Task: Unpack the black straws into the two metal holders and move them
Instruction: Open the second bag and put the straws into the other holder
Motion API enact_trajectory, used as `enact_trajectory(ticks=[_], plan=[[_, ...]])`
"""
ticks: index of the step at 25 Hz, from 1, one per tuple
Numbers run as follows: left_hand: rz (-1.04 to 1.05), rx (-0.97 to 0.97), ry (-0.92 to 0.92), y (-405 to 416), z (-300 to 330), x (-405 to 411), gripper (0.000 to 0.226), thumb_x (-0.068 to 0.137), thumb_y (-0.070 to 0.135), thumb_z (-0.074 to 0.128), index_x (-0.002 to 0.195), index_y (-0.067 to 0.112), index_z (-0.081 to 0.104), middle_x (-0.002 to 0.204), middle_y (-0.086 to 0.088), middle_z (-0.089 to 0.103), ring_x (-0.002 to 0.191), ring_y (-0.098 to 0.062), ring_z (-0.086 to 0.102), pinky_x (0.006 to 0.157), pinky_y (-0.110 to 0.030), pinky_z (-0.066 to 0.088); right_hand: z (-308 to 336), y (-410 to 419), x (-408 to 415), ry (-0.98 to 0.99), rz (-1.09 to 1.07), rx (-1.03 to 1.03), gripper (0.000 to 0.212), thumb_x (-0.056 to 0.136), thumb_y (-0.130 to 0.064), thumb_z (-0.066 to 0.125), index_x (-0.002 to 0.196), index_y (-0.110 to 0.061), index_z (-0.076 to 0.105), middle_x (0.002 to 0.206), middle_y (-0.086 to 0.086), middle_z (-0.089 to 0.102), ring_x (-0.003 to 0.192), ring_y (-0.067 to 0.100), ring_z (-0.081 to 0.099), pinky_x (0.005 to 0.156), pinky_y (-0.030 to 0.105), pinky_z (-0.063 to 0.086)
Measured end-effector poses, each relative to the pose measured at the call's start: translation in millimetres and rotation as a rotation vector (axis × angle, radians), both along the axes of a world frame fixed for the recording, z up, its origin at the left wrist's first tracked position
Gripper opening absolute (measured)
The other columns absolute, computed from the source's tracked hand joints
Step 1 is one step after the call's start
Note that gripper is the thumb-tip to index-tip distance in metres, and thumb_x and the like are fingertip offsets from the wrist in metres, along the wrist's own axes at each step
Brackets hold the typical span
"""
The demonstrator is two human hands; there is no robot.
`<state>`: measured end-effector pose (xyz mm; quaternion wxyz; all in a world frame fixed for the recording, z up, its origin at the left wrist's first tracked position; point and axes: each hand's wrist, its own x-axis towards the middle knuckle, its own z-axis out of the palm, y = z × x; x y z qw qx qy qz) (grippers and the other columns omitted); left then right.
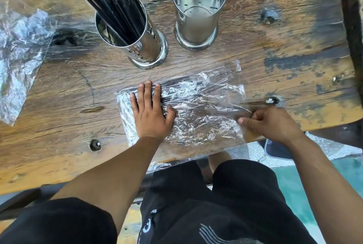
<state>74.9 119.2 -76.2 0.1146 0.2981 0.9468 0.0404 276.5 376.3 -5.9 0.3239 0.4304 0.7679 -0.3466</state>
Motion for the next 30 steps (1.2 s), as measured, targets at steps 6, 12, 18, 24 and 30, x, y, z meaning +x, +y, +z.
enact_trajectory(ticks=[6, 12, 18, 24, 30], plan=[[0.0, 0.012, 0.011, 1.2, -0.6, 0.7, 0.072, 0.092, 0.045, 0.041, 0.157, 0.014, 0.032, 0.167, -0.009, 0.023, 0.158, -0.028, 0.012, 0.127, -0.053, 0.002, -0.8, 10.2, -1.8, 0.044, -0.081, -0.069, 0.022, 0.081, -0.033, 0.086, 0.067, -0.02, 0.075, 0.064, -0.009, 0.073, 0.071, 0.017, 0.071, 0.07, 0.035, 0.054], [0.004, 0.008, 0.018, 0.2, -2.1, 0.0, 0.072, 0.092, 0.044, 0.043, 0.157, 0.015, 0.031, 0.167, -0.009, 0.023, 0.157, -0.029, 0.012, 0.127, -0.054, 0.004, 1.7, 15.9, -5.9, -0.042, -0.056, 0.056, 0.02, 0.081, -0.027, 0.082, 0.068, -0.028, 0.067, 0.078, -0.005, 0.074, 0.08, 0.02, 0.068, 0.071, 0.031, 0.048], [0.003, 0.002, 0.028, 0.0, -4.2, 0.2, 0.072, 0.092, 0.043, 0.043, 0.157, 0.015, 0.032, 0.167, -0.009, 0.023, 0.157, -0.028, 0.013, 0.127, -0.054, 0.004, 17.2, 9.6, -59.9, 0.332, -0.28, 0.04, 0.01, 0.096, -0.019, 0.067, 0.1, -0.029, 0.068, 0.087, -0.012, 0.072, 0.066, -0.003, 0.066, 0.064, 0.011, 0.053], [0.008, 0.022, 0.018, -1.3, -4.6, -1.2, 0.07, 0.093, 0.044, 0.041, 0.157, 0.015, 0.033, 0.168, -0.008, 0.022, 0.158, -0.027, 0.011, 0.128, -0.053, 0.003, -10.7, 1.6, -92.1, 0.382, -0.67, -0.351, 0.03, 0.104, -0.003, 0.046, 0.121, -0.012, 0.069, 0.097, 0.001, 0.072, 0.073, 0.006, 0.063, 0.062, 0.02, 0.056], [-0.009, 0.047, 0.012, -2.8, -4.6, -2.1, 0.071, 0.092, 0.043, 0.045, 0.157, 0.015, 0.034, 0.168, -0.009, 0.023, 0.158, -0.028, 0.012, 0.128, -0.052, 0.002, -3.9, -0.4, -99.4, 0.323, -0.761, -0.668, 0.025, 0.098, 0.01, 0.054, 0.112, -0.004, 0.069, 0.1, 0.017, 0.07, 0.068, 0.019, 0.069, 0.056, 0.028, 0.062]])
